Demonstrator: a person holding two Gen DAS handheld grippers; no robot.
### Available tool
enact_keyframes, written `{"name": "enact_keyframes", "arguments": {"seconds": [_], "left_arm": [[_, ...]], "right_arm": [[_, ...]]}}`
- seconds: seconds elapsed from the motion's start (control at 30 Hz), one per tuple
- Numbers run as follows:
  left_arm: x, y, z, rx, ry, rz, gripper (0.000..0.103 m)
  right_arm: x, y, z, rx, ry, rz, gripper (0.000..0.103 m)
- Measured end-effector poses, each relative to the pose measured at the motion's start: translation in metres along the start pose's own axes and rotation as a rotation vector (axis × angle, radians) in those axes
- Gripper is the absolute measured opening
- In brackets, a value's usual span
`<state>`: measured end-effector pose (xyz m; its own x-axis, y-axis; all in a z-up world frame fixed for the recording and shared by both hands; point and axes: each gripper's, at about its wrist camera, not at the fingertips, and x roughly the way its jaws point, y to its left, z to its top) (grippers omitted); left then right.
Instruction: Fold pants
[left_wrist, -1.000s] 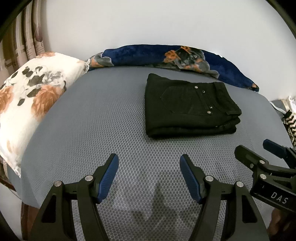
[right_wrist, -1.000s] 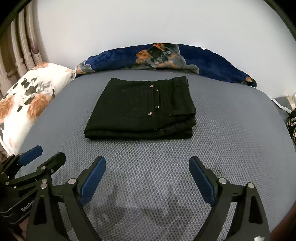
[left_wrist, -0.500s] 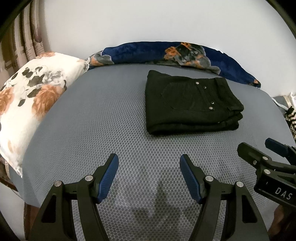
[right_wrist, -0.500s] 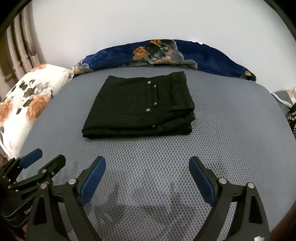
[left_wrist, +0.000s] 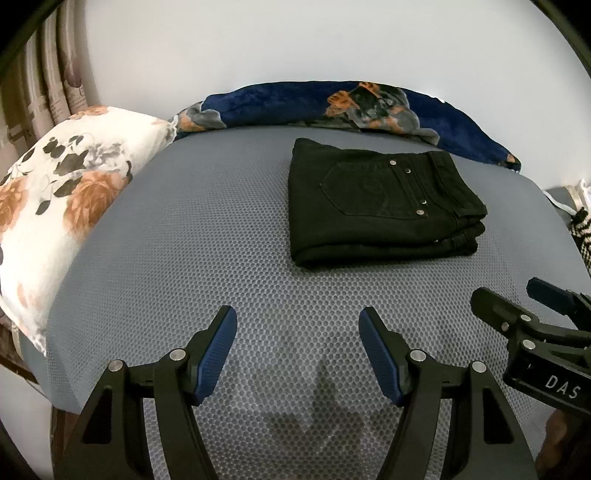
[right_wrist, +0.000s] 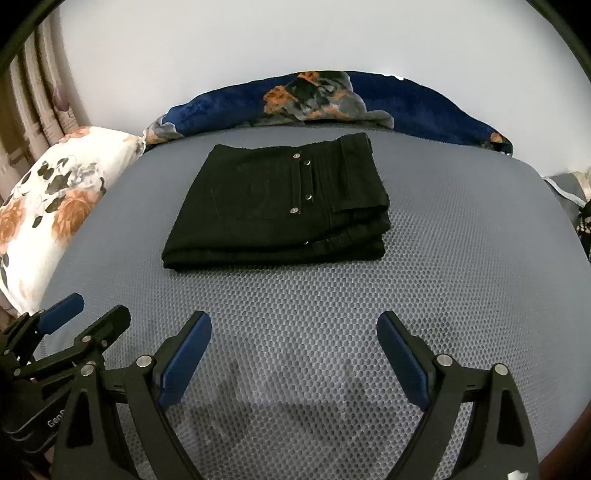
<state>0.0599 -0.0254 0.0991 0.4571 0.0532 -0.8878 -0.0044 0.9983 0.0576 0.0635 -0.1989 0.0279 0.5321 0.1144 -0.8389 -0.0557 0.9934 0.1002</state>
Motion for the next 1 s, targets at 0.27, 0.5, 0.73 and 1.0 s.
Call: {"name": "enact_keyframes", "arguments": {"seconds": [0.27,0.5,0.73,1.0], "left_arm": [[-0.0008,-0.0015,0.0027,0.019,-0.008,0.006,0.069],[-0.0029,-0.0064,0.0039,0.036,-0.016,0.015,0.069],[-0.0041,-0.0086,0.0045,0.045,-0.025,0.018,0.069],[-0.0016,-0.0069,0.0056,0.039,-0.018,0.010,0.069]], "right_arm": [[0.0012,-0.0015,-0.0009,0.010,0.000,0.007,0.090],[0.0015,-0.0036,-0.0013,0.012,0.000,0.013,0.090],[0.0013,-0.0044,-0.0011,0.013,0.001,0.015,0.090],[0.0006,-0.0041,-0.0014,0.016,0.007,0.007,0.090]]}}
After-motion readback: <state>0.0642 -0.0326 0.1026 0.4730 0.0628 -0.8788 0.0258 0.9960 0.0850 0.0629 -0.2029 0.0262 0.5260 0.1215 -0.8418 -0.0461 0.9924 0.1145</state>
